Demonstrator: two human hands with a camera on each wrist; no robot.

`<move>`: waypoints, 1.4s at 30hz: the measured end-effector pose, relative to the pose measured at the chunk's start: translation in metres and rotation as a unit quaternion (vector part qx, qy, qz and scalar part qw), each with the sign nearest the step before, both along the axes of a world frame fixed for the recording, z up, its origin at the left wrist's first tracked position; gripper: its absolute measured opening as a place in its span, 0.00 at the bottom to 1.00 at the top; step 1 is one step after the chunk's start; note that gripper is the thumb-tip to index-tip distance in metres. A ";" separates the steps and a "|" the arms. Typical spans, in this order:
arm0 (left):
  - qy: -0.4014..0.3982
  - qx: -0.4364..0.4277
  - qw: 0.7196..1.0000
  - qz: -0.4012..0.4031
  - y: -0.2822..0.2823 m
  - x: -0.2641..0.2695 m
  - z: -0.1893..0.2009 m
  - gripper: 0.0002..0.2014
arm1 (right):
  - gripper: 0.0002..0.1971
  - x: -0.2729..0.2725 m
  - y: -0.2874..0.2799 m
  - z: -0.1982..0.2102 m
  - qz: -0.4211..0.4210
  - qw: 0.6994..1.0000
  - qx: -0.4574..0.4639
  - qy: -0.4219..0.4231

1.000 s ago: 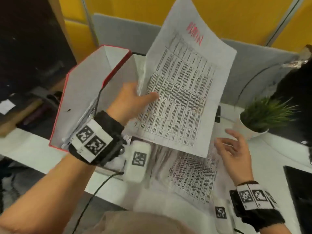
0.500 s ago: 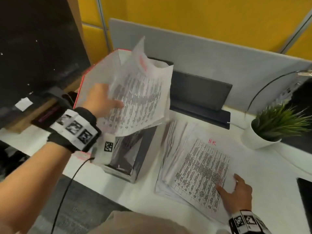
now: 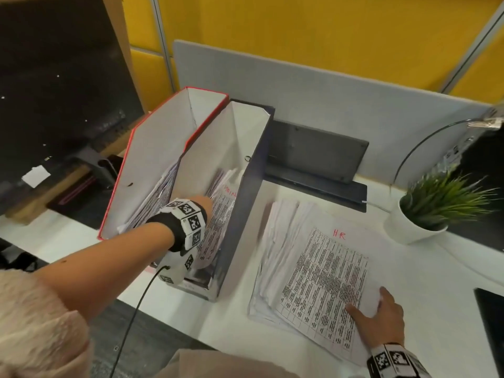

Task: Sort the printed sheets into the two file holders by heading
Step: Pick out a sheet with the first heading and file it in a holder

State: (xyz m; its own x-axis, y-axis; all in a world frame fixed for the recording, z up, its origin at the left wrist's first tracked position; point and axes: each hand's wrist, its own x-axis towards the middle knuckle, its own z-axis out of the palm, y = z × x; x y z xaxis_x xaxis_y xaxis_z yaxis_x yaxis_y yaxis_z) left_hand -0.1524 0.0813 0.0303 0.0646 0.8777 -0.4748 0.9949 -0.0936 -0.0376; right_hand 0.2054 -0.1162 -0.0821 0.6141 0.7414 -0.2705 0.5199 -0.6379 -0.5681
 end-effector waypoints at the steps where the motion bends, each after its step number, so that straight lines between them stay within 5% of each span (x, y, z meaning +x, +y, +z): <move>1: 0.015 0.000 1.000 -0.013 0.000 -0.001 -0.004 0.06 | 0.51 0.001 0.000 0.000 -0.001 1.000 -0.002 -0.001; 6: 0.056 0.004 0.997 -0.048 -0.007 -0.001 -0.002 0.09 | 0.53 0.003 0.002 -0.001 -0.005 1.000 -0.010 0.002; 11: -0.080 0.146 0.986 0.034 -0.011 0.009 0.053 0.17 | 0.52 0.004 0.003 -0.001 -0.001 1.000 -0.011 0.009; 15: -0.283 0.307 0.907 0.052 -0.023 0.029 0.097 0.12 | 0.51 0.003 0.003 -0.001 -0.001 1.000 -0.016 0.009; 18: -0.408 0.390 0.825 -0.010 -0.041 0.060 0.117 0.08 | 0.51 0.003 0.005 -0.001 0.001 1.000 -0.021 0.007; 20: -0.458 0.391 0.796 -0.058 -0.053 0.085 0.115 0.07 | 0.51 0.002 0.005 -0.001 -0.002 1.000 -0.020 0.011; 23: -0.455 0.338 0.819 -0.091 -0.066 0.120 0.085 0.07 | 0.53 0.002 0.007 0.001 -0.002 1.000 -0.019 0.019; 28: -0.305 0.134 0.942 -0.043 -0.065 0.149 0.005 0.11 | 0.54 0.002 0.008 0.003 0.013 0.999 -0.045 0.018; 30: -0.250 0.069 0.965 -0.032 -0.061 0.151 -0.022 0.12 | 0.53 0.002 0.008 0.005 0.019 0.998 -0.053 0.017; 34: -0.266 0.000 0.964 0.012 -0.058 0.154 -0.051 0.14 | 0.52 0.003 0.008 0.007 0.034 0.997 -0.071 0.014; 42: -0.293 0.037 0.955 0.036 -0.054 0.165 -0.053 0.18 | 0.55 -0.002 0.009 0.017 0.056 0.992 -0.086 -0.072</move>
State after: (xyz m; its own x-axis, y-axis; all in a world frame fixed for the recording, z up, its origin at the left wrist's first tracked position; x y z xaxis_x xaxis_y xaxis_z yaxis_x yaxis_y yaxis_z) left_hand 0.0131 0.0274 -0.0227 0.2386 0.9193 -0.3130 0.8508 -0.0425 0.5238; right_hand 0.2038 -0.1075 -0.0650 0.5723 0.7573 -0.3147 0.6605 -0.6531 -0.3704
